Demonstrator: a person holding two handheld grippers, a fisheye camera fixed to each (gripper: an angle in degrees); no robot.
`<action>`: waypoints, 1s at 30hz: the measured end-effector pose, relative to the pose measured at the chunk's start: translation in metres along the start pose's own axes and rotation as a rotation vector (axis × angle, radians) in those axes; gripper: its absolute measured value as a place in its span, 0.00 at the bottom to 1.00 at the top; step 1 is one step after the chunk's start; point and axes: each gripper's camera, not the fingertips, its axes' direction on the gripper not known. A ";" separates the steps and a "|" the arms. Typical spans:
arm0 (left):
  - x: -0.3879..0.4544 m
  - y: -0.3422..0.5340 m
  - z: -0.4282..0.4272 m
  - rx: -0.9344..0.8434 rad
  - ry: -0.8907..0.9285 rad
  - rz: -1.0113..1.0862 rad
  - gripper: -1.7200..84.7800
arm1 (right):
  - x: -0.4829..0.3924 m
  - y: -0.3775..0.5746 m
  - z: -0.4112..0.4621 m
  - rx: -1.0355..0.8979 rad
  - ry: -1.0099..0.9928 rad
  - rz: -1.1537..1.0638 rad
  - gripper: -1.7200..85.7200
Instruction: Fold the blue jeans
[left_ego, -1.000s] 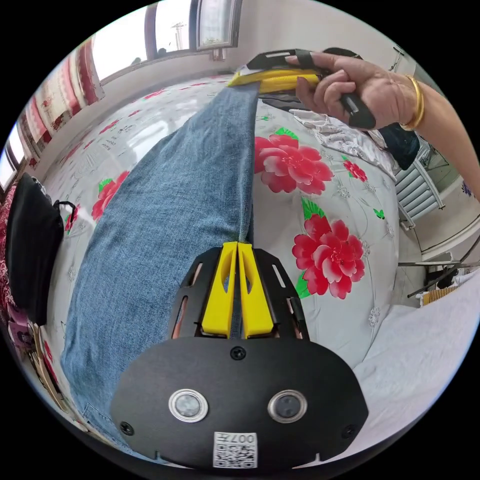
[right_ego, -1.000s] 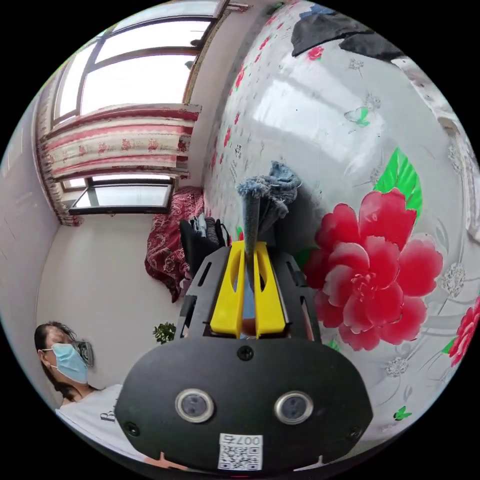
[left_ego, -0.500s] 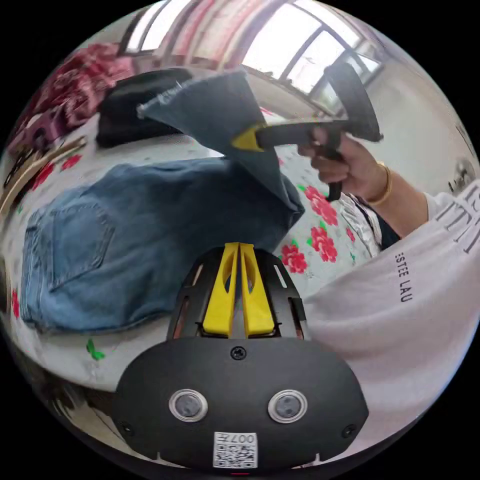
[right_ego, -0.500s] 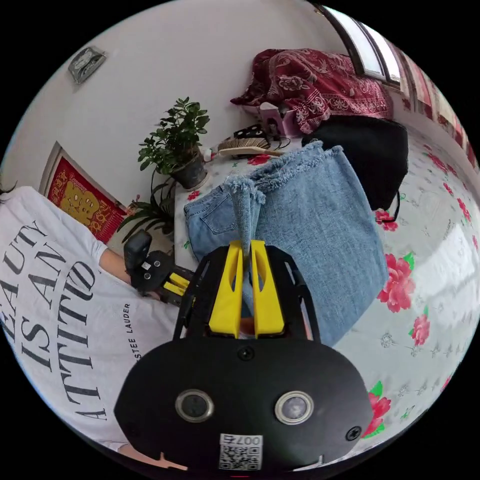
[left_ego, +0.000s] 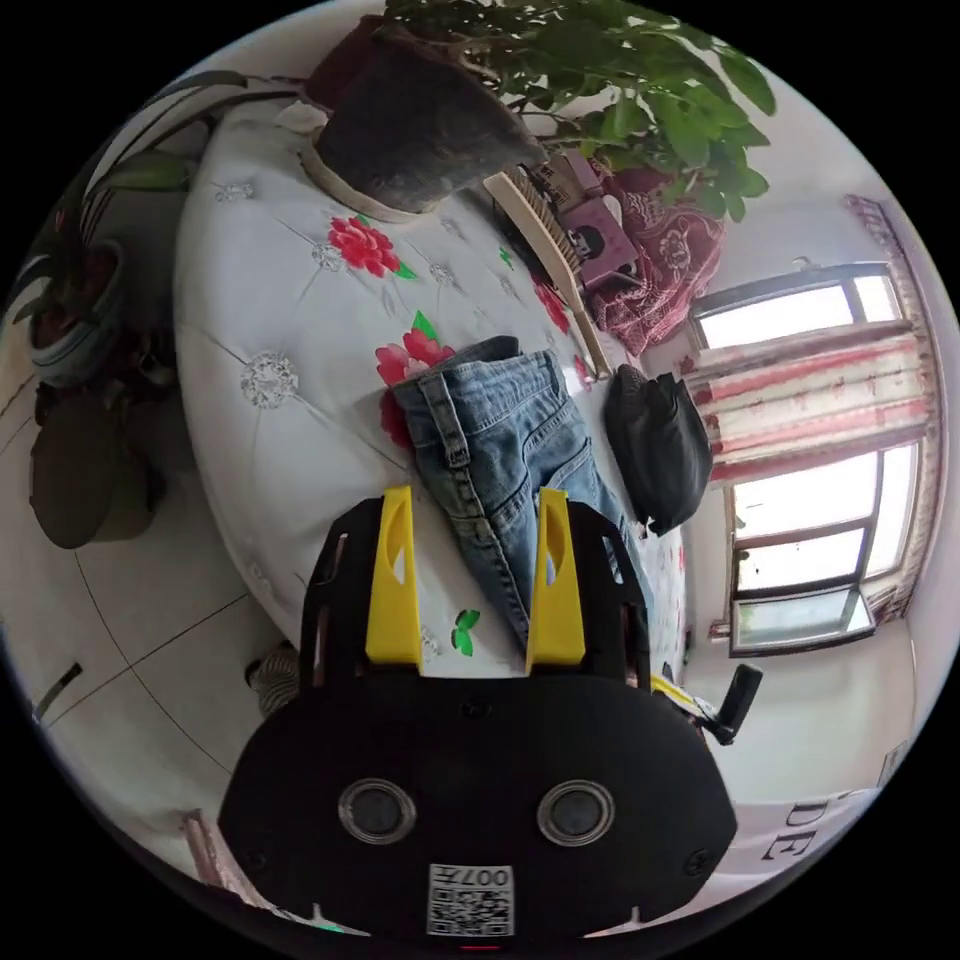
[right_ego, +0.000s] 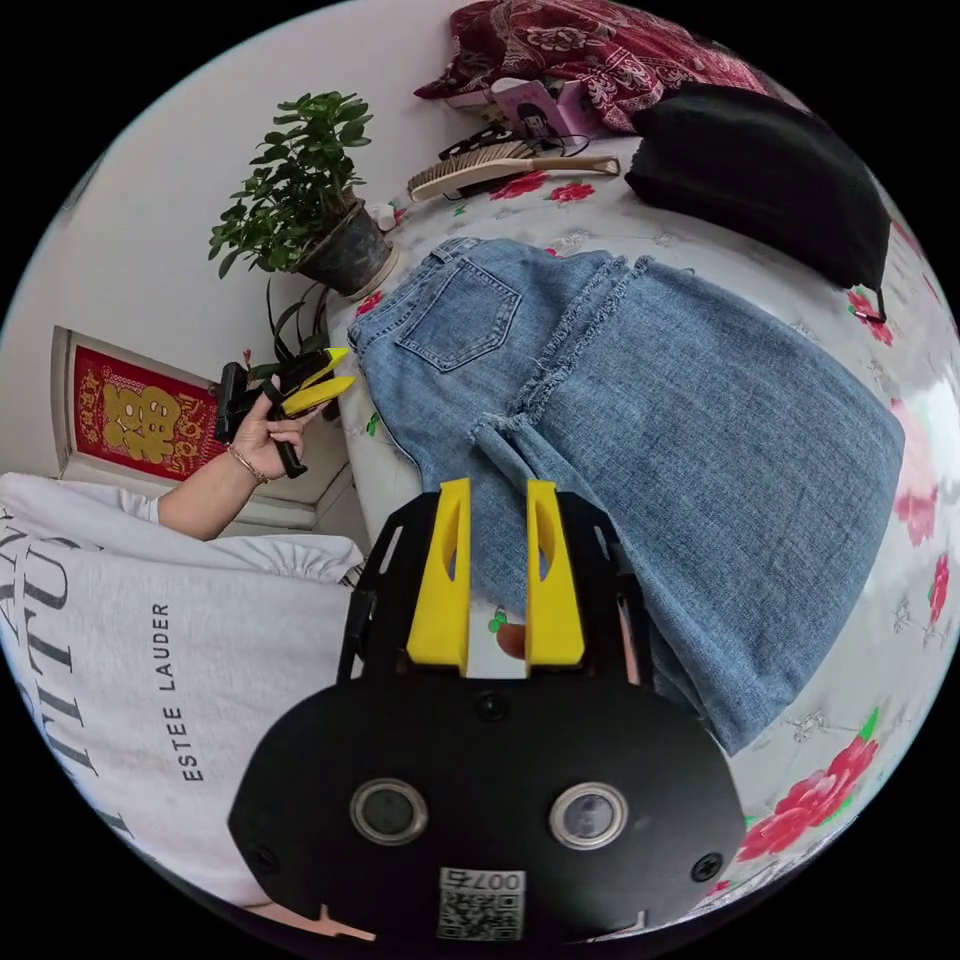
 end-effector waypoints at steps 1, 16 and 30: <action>-0.001 -0.005 0.002 0.002 0.019 -0.020 0.19 | -0.001 0.007 -0.003 0.024 -0.015 0.017 0.08; 0.218 0.000 -0.028 -0.043 0.249 0.639 0.07 | 0.032 0.167 -0.082 0.388 -0.042 0.407 0.08; 0.365 0.250 0.160 -0.829 0.270 1.260 0.09 | 0.091 0.247 -0.141 0.609 -0.108 0.655 0.09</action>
